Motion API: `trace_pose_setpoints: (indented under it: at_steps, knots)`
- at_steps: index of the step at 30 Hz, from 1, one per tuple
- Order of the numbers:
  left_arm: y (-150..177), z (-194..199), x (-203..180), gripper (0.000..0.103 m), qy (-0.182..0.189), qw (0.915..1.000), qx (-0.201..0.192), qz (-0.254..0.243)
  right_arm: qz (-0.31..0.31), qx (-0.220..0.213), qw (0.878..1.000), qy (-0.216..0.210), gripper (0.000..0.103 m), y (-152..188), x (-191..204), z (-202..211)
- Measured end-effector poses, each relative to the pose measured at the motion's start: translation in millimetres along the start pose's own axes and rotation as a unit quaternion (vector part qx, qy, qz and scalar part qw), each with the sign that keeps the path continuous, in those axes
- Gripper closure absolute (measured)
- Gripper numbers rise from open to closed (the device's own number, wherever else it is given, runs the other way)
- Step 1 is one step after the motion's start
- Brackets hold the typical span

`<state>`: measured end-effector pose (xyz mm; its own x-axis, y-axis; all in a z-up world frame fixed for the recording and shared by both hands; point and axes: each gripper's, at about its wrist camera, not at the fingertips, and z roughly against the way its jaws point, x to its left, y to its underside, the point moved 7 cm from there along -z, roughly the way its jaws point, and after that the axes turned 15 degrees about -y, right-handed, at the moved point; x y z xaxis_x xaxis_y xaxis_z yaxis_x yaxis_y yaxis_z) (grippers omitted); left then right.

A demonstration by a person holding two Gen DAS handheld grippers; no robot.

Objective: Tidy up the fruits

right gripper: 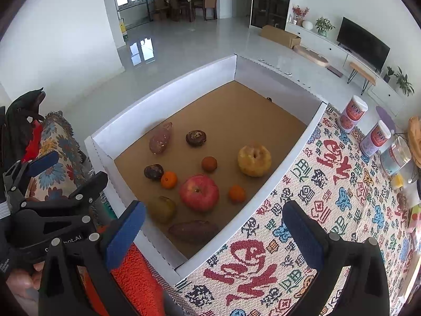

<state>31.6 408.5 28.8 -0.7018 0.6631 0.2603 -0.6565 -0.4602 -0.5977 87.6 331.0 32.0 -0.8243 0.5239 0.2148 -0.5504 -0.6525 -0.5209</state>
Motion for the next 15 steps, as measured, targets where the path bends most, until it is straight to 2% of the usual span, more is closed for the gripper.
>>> trace_pose_setpoints:
  at_steps: [15]
  knots:
    - [-3.5, -3.9, 1.3, 0.001, 0.001, 1.0, 0.003, 0.001, 0.005, 0.004, 1.0, 0.007, 0.0, -3.7, 3.1, -4.6]
